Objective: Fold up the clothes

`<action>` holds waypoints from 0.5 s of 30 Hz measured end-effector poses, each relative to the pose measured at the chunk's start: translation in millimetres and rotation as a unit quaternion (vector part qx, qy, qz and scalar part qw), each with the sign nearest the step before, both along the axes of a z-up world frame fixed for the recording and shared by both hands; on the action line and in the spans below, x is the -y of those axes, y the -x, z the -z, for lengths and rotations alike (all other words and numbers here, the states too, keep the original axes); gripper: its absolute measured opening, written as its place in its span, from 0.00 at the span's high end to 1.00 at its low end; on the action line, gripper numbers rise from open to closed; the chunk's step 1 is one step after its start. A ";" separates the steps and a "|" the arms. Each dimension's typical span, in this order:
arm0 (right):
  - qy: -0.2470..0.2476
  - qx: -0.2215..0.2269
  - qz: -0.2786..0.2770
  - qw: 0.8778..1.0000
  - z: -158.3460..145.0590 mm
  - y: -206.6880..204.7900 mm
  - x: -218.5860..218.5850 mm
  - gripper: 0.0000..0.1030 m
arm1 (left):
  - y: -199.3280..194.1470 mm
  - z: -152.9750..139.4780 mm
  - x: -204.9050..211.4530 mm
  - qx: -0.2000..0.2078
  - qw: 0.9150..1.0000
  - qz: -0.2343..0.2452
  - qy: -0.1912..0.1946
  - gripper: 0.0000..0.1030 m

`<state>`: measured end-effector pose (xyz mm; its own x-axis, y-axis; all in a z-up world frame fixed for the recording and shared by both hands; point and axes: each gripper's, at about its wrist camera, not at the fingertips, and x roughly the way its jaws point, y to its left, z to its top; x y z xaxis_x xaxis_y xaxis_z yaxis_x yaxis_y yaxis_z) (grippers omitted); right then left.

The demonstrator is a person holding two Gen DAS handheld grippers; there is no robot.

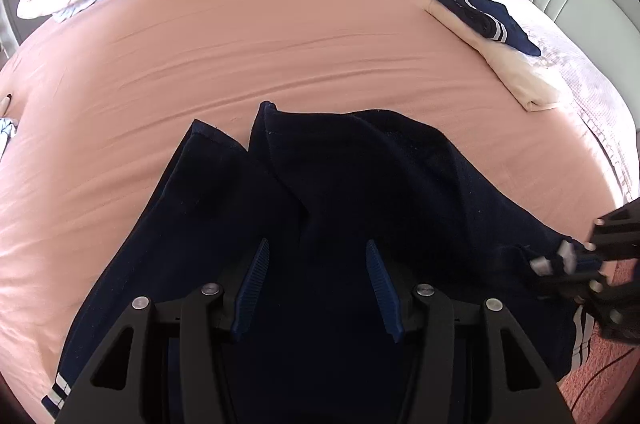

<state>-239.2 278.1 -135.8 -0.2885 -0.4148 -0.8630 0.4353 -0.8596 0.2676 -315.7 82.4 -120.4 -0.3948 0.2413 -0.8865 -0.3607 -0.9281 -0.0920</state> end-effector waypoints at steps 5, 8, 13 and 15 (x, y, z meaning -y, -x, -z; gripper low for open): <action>0.003 -0.048 0.098 0.994 -17.7 6.8 -36.7 0.95 | 4.2 -16.8 9.4 -0.043 0.998 -0.025 -0.042 0.54; -0.001 -0.083 0.179 0.980 -29.6 9.7 -67.1 0.95 | 17.7 -19.9 7.1 -0.049 0.997 -0.025 -0.060 0.54; -0.024 -0.030 0.207 0.978 0.3 26.6 -68.9 0.91 | 41.0 9.1 -16.5 -0.042 0.997 -0.022 0.064 0.51; -0.014 -0.009 0.216 0.976 4.1 29.2 -77.6 0.90 | 41.0 9.3 -13.1 -0.040 0.997 -0.027 0.065 0.52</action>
<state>-268.4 355.8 -139.9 -0.4459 -0.2268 -0.8659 0.0348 -0.9710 0.2364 -356.7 95.4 -129.7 -0.4752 0.1023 -0.8739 -0.3115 -0.9484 0.0584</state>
